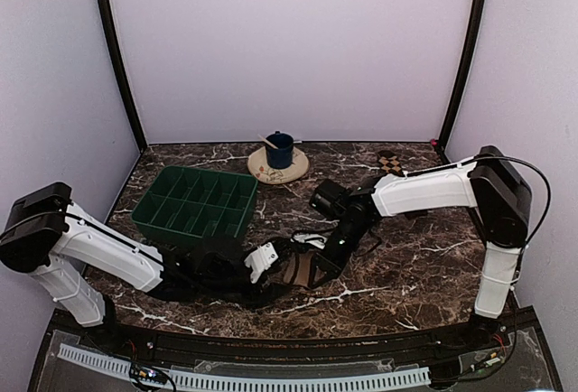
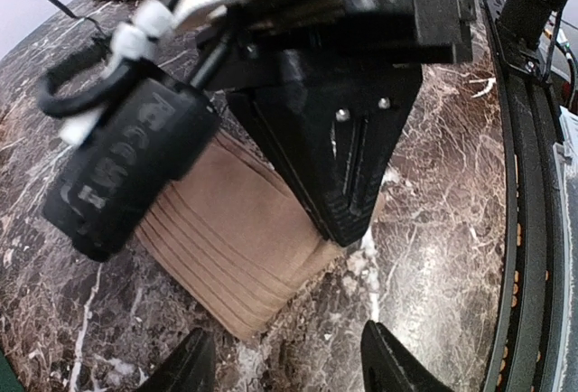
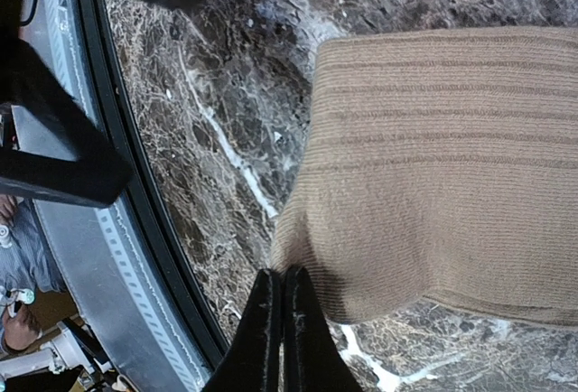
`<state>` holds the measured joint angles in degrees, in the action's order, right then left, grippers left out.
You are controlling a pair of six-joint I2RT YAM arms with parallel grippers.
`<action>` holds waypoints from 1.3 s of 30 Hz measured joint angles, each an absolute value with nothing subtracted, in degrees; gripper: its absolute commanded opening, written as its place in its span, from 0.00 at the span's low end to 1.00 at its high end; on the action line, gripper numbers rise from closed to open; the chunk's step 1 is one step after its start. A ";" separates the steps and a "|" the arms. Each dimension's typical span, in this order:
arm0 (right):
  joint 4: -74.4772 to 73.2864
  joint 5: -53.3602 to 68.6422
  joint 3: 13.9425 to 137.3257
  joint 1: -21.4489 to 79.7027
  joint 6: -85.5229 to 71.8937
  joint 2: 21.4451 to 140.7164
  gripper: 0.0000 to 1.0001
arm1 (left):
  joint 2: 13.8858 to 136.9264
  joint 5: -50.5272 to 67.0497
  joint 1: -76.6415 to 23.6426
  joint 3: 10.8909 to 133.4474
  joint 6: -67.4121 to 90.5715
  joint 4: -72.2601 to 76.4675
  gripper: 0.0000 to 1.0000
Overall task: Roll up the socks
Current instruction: Roll the sock at the center of the board.
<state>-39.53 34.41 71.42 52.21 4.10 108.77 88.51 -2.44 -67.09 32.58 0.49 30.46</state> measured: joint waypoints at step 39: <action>-45.01 37.32 75.44 51.37 6.63 110.06 0.00 | 101.01 -7.07 -70.37 40.40 -16.19 34.20 0.30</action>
